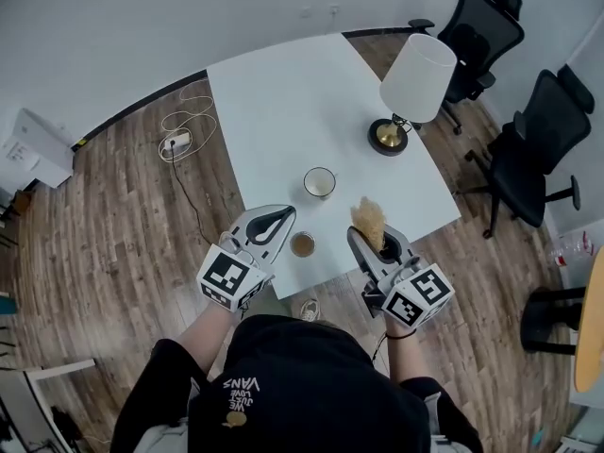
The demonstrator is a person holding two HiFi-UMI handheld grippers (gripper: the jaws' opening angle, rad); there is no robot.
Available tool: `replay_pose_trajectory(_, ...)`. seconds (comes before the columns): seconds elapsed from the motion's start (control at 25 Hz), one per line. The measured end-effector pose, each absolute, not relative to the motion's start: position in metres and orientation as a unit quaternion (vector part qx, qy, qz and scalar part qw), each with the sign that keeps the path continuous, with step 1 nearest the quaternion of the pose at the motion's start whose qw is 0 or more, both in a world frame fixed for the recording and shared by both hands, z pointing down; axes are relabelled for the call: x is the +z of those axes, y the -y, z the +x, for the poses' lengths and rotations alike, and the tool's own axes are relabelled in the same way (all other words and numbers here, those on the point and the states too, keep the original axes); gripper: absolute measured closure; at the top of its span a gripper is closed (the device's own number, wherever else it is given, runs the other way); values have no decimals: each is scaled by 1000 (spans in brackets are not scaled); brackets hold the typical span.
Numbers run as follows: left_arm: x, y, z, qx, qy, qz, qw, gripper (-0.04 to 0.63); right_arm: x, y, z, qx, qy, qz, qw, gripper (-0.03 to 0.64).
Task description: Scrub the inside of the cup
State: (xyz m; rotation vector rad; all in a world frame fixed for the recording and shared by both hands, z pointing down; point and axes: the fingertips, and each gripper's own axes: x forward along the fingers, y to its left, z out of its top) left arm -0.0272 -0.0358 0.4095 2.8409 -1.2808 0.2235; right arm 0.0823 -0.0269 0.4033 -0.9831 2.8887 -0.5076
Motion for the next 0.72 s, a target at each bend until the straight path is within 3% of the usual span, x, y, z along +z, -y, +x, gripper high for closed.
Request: replay_pose_trajectory(0.72, 450, 114, -24, 91, 317, 944, -5, 584, 417, 82, 68, -182, -908, -378, 25, 523)
